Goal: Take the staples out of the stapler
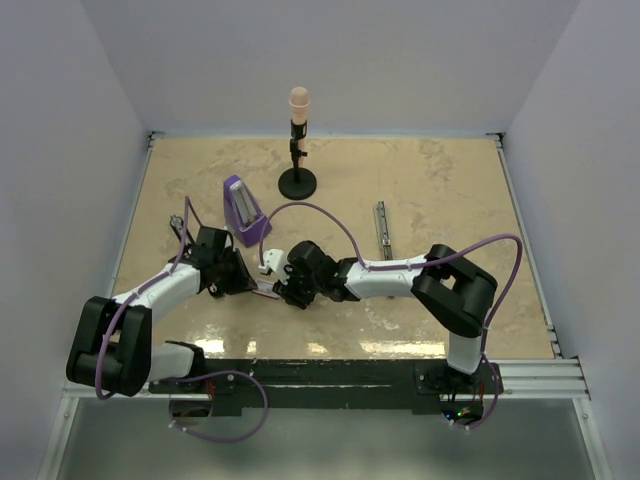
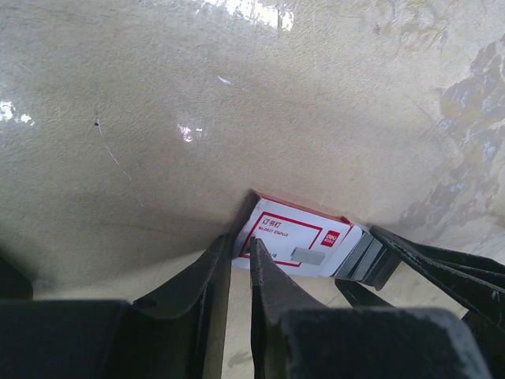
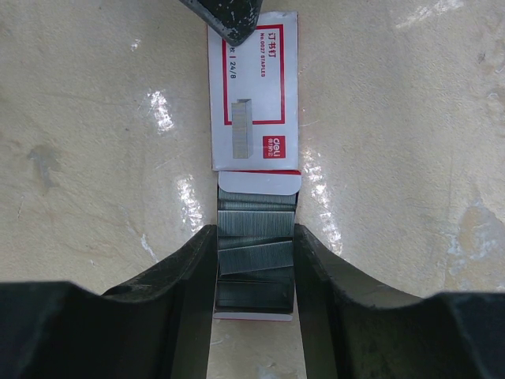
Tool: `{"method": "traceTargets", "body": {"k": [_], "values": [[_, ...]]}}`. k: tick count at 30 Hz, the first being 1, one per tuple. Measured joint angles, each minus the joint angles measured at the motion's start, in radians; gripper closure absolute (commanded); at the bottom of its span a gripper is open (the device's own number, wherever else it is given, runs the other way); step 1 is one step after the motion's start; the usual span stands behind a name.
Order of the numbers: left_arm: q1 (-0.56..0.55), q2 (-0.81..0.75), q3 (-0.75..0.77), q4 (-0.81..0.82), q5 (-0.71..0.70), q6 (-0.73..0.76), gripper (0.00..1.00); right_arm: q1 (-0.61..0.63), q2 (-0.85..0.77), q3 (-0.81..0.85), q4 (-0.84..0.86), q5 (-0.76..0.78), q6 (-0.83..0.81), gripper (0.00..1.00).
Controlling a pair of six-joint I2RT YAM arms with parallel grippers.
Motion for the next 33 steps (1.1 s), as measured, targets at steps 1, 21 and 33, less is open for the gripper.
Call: {"method": "traceTargets", "body": {"k": [1,21,33], "values": [[0.0,0.0,0.0,0.0,0.0,0.0,0.81,0.0,0.001,0.001,-0.001,0.0,0.002,0.66],[-0.001,0.003,0.01,-0.034,-0.008,-0.002,0.69,0.0,0.013,0.02,-0.011,-0.003,0.011,0.68],[-0.001,0.003,0.011,-0.033,-0.006,-0.003,0.73,0.002,0.018,0.033,-0.027,-0.005,0.008,0.68]]}}
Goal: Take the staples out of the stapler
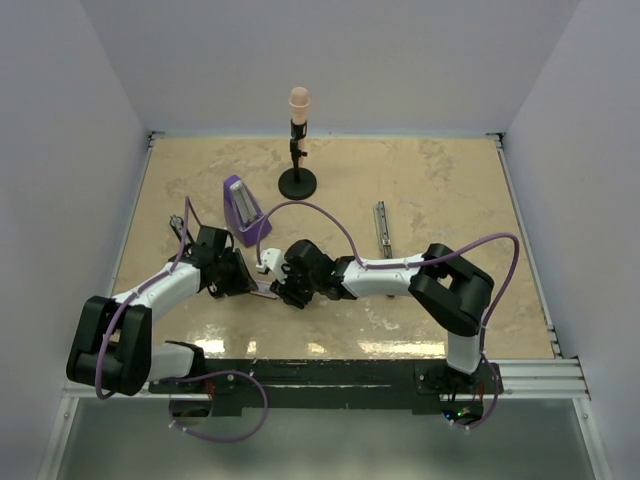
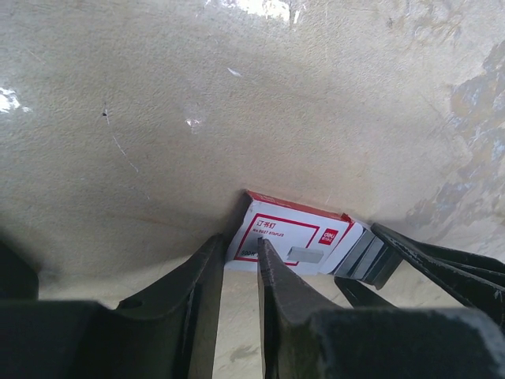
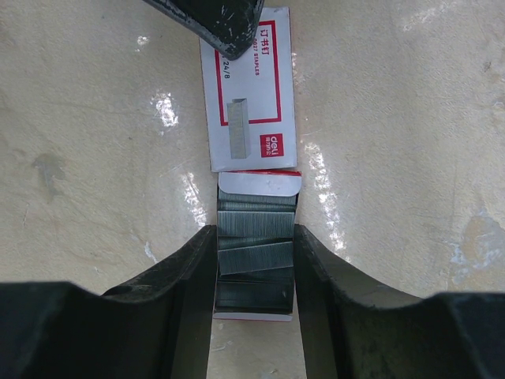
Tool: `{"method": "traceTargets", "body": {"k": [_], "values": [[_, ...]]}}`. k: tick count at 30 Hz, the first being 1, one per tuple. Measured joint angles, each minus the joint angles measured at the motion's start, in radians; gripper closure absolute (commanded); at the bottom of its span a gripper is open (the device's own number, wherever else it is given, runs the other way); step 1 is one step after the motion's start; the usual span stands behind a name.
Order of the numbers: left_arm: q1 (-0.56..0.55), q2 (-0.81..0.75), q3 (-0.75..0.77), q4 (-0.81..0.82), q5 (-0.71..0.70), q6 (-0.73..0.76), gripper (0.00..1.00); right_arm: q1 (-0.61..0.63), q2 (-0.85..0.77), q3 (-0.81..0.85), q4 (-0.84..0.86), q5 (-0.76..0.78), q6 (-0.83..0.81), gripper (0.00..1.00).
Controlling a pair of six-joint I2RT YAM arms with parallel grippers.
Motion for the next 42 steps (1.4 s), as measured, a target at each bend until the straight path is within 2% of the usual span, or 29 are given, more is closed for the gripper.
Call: {"method": "traceTargets", "body": {"k": [16,25,42], "values": [[0.0,0.007,-0.001,0.016,-0.002,0.0,0.75,0.0,0.006,0.011,-0.01,-0.008,0.0,0.71],[-0.001,0.016,-0.001,0.034,0.001,-0.005,0.76,-0.015,-0.008,-0.031,0.055,-0.021,0.039,0.69],[0.0,0.017,-0.01,0.054,0.013,-0.015,0.77,-0.019,-0.008,-0.039,0.07,-0.039,0.036,0.69]]}}
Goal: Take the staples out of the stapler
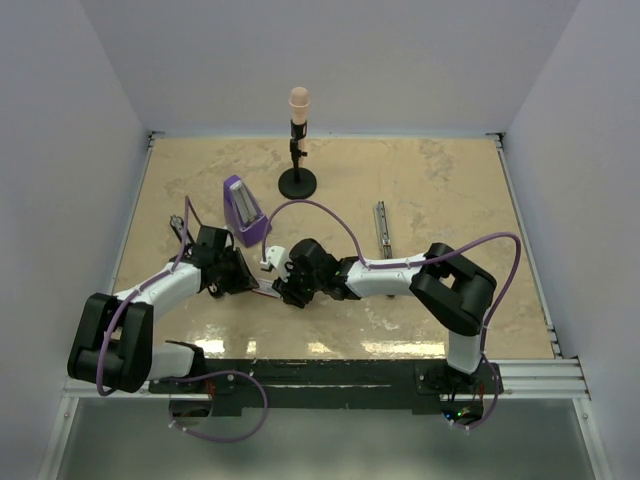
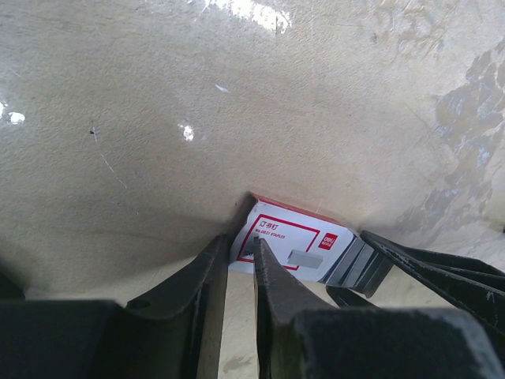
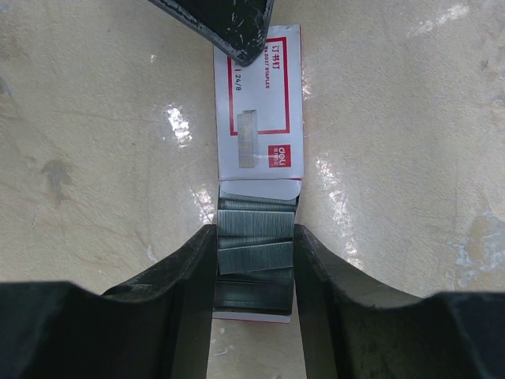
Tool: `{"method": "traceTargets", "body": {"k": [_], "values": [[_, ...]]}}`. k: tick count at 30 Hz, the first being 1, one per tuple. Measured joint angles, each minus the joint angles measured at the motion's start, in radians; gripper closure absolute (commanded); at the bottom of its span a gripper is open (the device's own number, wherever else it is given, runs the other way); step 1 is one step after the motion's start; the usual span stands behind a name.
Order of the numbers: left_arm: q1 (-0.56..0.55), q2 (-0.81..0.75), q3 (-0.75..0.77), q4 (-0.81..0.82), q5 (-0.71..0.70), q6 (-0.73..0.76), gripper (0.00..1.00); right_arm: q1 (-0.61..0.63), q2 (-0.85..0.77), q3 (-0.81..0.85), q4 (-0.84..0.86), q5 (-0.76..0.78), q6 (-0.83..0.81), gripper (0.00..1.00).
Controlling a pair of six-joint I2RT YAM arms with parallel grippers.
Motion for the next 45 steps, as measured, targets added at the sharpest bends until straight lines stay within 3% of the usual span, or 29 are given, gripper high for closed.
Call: {"method": "traceTargets", "body": {"k": [25,35,45], "values": [[-0.003,0.015,-0.023,0.083,0.056,-0.003,0.77,0.001,0.007,0.017,-0.011,0.035,-0.01,0.67],[-0.022,0.003,-0.052,0.126,0.076,-0.029,0.76,0.001,0.006,0.016,-0.018,0.065,-0.016,0.36],[-0.067,-0.04,-0.11,0.17,0.109,-0.089,0.76,-0.021,-0.166,-0.036,-0.081,0.086,0.054,0.31]]}}
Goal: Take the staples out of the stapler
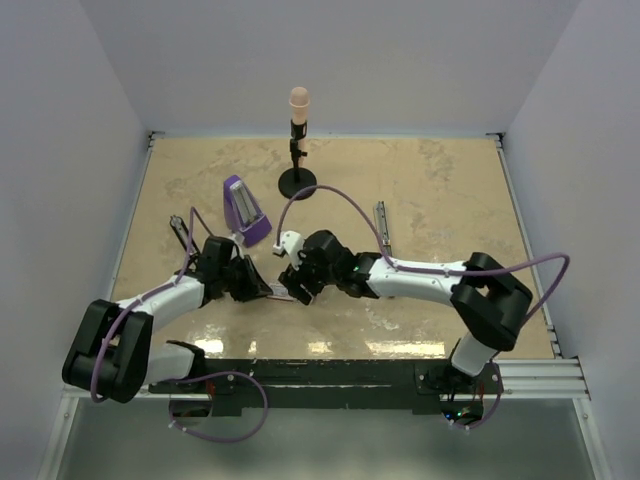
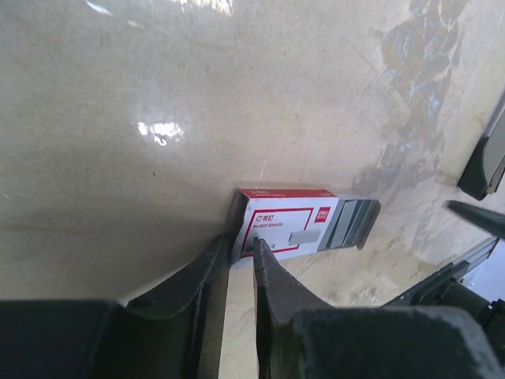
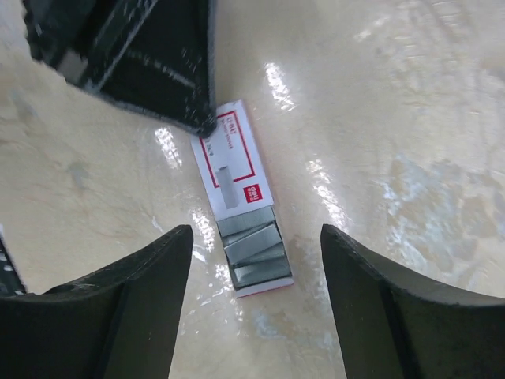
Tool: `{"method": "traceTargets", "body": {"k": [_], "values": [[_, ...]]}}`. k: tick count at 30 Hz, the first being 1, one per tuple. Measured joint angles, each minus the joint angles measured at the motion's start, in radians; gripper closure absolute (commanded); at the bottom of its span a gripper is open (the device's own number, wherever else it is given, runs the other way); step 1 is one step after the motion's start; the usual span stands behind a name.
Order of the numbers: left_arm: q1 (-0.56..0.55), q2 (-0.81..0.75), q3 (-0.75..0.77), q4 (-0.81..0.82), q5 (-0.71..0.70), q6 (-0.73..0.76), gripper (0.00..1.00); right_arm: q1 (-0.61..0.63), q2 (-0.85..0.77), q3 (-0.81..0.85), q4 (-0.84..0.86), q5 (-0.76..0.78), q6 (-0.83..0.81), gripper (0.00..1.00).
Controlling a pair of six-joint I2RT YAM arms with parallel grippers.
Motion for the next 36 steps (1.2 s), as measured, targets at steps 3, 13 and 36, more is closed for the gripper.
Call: {"method": "traceTargets", "body": {"k": [3,13,36], "values": [[-0.013,-0.019,-0.015,-0.001,0.004,-0.017,0.76,-0.029,-0.101,-0.039,0.006,0.009,0.085,0.34],[-0.048,-0.084,-0.069,0.002,0.016,-0.076,0.75,-0.225,-0.315,-0.322,0.087,-0.018,0.433,0.49],[-0.05,-0.084,-0.069,0.005,0.019,-0.077,0.75,-0.229,-0.146,-0.331,0.268,-0.138,0.62,0.63]]}}
